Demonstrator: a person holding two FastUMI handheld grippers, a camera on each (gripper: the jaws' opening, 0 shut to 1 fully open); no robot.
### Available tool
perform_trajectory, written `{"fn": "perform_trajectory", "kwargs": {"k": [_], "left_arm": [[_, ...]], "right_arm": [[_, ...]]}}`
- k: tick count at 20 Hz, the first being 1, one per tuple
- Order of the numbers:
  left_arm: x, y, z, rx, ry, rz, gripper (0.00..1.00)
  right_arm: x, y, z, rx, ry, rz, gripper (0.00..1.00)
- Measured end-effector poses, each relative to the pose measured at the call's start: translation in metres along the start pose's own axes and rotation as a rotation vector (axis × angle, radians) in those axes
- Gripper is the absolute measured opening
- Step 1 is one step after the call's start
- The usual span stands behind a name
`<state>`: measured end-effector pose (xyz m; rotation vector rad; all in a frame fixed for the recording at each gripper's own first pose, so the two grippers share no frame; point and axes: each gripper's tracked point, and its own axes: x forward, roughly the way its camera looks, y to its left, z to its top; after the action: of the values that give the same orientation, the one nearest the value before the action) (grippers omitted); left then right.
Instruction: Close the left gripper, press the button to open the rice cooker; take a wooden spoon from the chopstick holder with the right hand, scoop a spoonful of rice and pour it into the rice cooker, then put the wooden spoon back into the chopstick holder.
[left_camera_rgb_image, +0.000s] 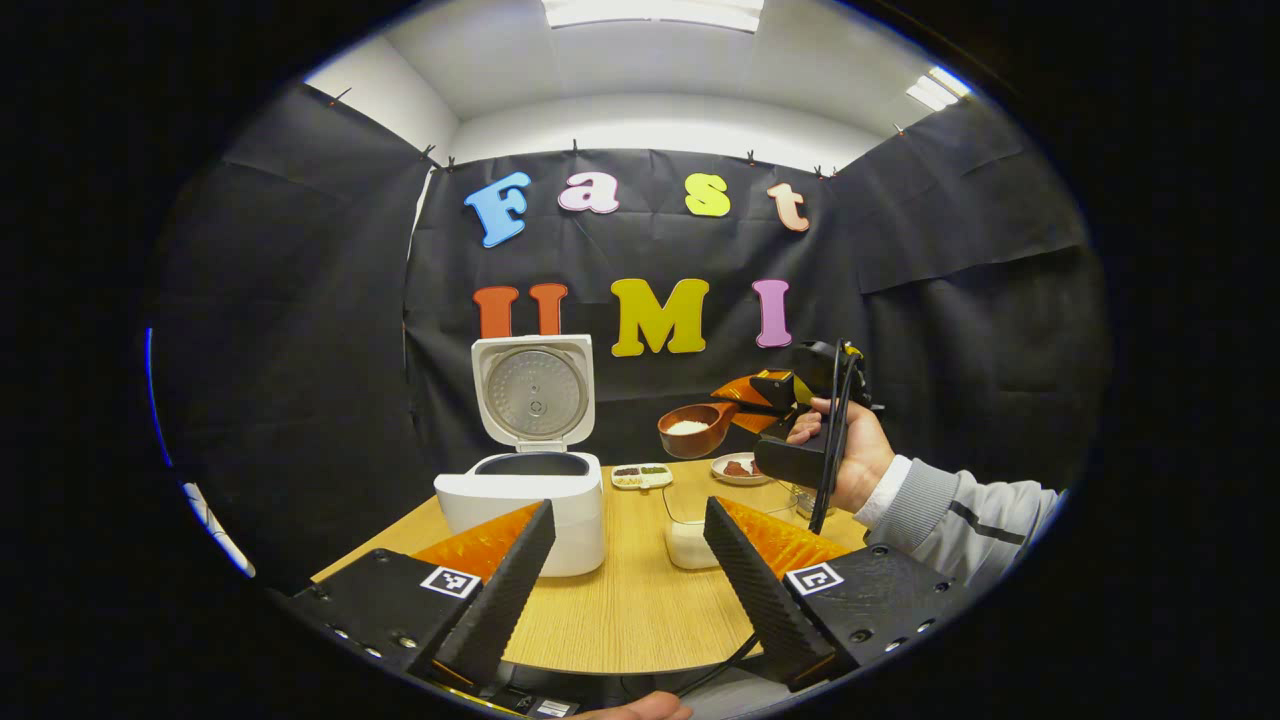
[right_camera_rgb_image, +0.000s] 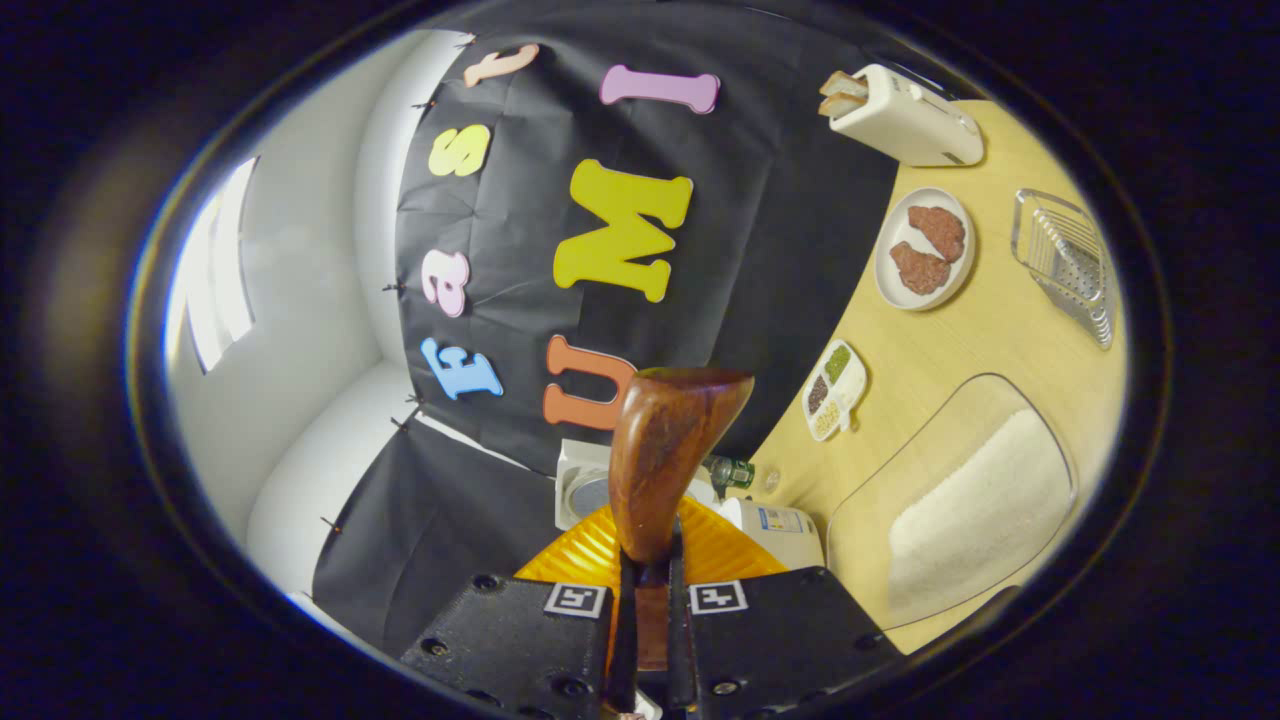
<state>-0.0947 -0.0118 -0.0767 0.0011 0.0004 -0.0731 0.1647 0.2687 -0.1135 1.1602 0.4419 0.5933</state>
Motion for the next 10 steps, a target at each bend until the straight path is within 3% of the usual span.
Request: {"fn": "perform_trajectory", "kwargs": {"k": [3, 10], "left_arm": [[0.002, 0.011, -0.002, 0.026, 0.003, 0.017, 0.95], [-0.009, 0.08, -0.001, 0.021, -0.018, 0.145, 0.96]], "right_arm": [[0.03, 0.019, -0.017, -0.091, 0.012, -0.017, 0.17], [0.106, 0.03, -0.048, -0.256, 0.03, -0.111, 0.17]]}}
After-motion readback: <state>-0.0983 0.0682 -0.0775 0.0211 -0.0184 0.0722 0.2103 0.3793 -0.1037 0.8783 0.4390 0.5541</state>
